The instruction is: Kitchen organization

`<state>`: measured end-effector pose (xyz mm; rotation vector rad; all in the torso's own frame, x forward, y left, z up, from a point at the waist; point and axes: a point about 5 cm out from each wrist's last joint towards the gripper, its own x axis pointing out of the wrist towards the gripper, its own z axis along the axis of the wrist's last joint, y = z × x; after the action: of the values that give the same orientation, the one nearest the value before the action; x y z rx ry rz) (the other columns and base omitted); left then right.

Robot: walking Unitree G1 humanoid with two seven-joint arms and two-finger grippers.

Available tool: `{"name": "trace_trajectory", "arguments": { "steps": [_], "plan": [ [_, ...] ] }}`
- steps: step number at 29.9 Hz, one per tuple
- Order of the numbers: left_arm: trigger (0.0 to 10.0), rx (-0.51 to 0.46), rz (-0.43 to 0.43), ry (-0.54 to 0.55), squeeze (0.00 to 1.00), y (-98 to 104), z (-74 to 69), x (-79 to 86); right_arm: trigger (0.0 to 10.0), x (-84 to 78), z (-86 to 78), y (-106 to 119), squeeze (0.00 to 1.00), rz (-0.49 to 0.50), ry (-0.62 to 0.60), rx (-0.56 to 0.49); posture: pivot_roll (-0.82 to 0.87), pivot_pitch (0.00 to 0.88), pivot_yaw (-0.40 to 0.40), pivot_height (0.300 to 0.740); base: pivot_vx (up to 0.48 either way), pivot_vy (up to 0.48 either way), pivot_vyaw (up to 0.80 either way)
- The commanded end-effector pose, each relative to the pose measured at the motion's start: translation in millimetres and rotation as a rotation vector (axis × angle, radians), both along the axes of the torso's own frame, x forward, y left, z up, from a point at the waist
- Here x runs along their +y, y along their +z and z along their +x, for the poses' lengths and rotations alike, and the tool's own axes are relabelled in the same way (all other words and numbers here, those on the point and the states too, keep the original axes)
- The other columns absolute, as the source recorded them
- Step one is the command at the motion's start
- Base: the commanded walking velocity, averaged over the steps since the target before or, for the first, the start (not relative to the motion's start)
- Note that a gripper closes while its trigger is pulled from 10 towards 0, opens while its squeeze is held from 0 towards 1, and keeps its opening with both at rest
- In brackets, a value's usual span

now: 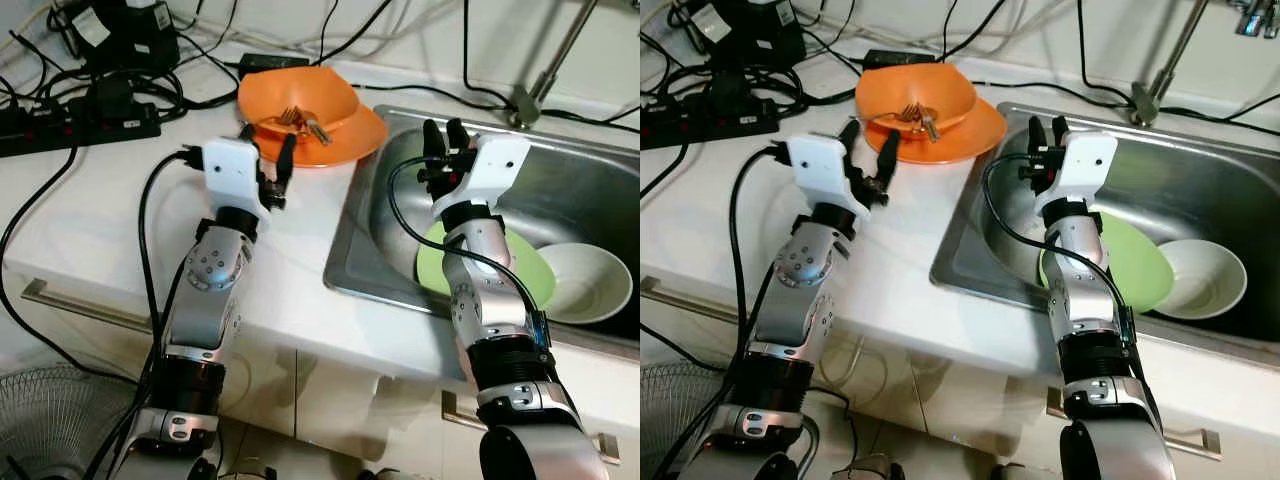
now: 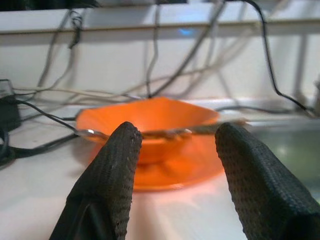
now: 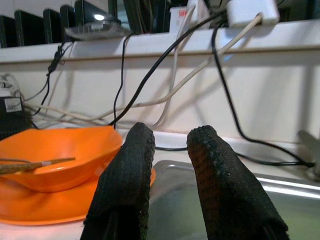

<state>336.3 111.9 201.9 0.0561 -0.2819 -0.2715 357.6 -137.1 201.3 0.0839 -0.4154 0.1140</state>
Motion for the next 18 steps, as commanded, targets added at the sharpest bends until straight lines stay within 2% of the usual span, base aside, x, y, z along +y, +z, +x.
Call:
{"name": "trace_trajectory", "arguments": {
  "steps": [1, 5, 6, 7, 9, 13, 18],
  "plan": [
    [10.0, 0.034, 0.008, -0.045, 0.0, 2, -2.7, -1.8, 10.0, -2.9, -0.4, 1, 0.0, 0.007, -0.014, -0.004, 0.07, 0.073, -0.016, 0.74, 0.0, 0.0, 0.0],
    [10.0, 0.089, 0.043, -0.097, 0.0, 3, -5.3, -0.8, 10.0, -2.2, -0.1, 0, 0.0, 0.009, -0.012, -0.001, 0.08, 0.07, -0.017, 0.74, 0.0, 0.0, 0.0],
    [10.0, 0.154, 0.08, -0.105, 0.0, -1, -4.5, 1.1, 10.0, -0.3, 0.2, -1, 0.0, 0.011, -0.007, 0.003, 0.09, 0.068, -0.016, 0.74, 0.0, 0.0, 0.0],
    [10.0, 0.154, 0.08, -0.105, 0.0, -1, -4.5, 1.1, 10.0, -0.3, 0.2, -1, 0.0, 0.011, -0.007, 0.003, 0.09, 0.068, -0.016, 0.74, 0.0, 0.0, 0.0],
    [10.0, 0.233, 0.086, -0.053, 0.0, -7, 1.6, 8.3, 10.0, 2.8, 0.2, -1, 0.0, 0.015, 0.002, 0.006, 0.09, 0.066, -0.011, 0.74, 0.0, 0.0, 0.0],
    [10.0, 0.315, 0.095, -0.012, 0.0, -14, 7.6, 14.6, 10.0, 4.3, -1.1, -1, 0.0, 0.019, 0.004, 0.004, 0.09, 0.068, -0.005, 0.74, 0.0, 0.0, 0.0],
    [10.0, 0.357, 0.107, 0.033, 0.0, -19, 19.0, 20.6, 10.0, 3.6, -4.1, -3, 0.0, 0.024, 0.001, 0.003, 0.07, 0.078, 0.003, 0.74, 0.0, 0.0, 0.0]
  ]
}}
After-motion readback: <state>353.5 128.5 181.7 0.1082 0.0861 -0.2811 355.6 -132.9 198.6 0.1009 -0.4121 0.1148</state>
